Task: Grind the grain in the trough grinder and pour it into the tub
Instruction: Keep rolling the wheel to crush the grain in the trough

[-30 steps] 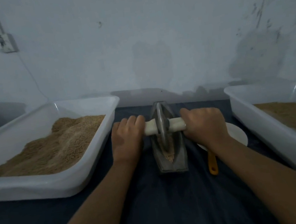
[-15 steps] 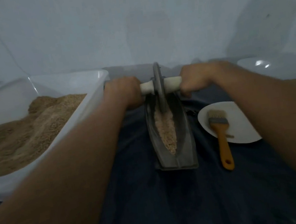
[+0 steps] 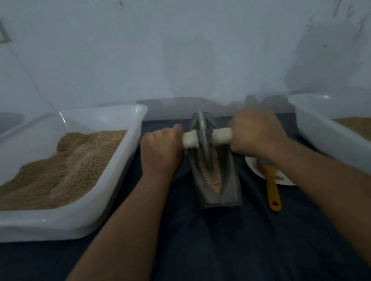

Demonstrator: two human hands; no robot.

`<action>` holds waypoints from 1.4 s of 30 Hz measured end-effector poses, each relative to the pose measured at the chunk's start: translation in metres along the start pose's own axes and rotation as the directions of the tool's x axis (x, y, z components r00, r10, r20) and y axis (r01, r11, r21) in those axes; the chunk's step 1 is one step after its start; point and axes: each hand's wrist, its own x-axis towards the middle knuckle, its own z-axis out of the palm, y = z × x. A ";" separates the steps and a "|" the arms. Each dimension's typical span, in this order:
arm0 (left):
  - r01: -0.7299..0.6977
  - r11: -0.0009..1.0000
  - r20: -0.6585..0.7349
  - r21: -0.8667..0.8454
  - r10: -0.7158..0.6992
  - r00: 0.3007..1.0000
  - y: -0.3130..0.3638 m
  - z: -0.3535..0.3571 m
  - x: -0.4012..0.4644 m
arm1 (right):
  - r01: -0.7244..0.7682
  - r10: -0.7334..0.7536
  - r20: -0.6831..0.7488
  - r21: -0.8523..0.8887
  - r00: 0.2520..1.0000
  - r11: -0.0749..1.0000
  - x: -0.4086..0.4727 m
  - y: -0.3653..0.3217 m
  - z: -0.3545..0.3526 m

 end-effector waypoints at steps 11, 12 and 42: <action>-0.046 0.999 -0.053 0.010 0.046 0.998 -0.005 0.008 0.008 | 0.054 -0.055 -0.032 -0.031 0.998 0.998 -0.005 0.007 0.008; -0.055 0.998 -0.040 0.033 0.057 0.998 -0.006 0.011 0.016 | 0.041 -0.041 0.043 0.015 0.998 0.999 0.004 0.009 0.010; -0.024 1.000 -0.169 -0.002 0.023 0.985 0.004 -0.010 -0.025 | -0.003 -0.075 -0.597 -0.128 0.798 0.992 -0.045 -0.009 0.018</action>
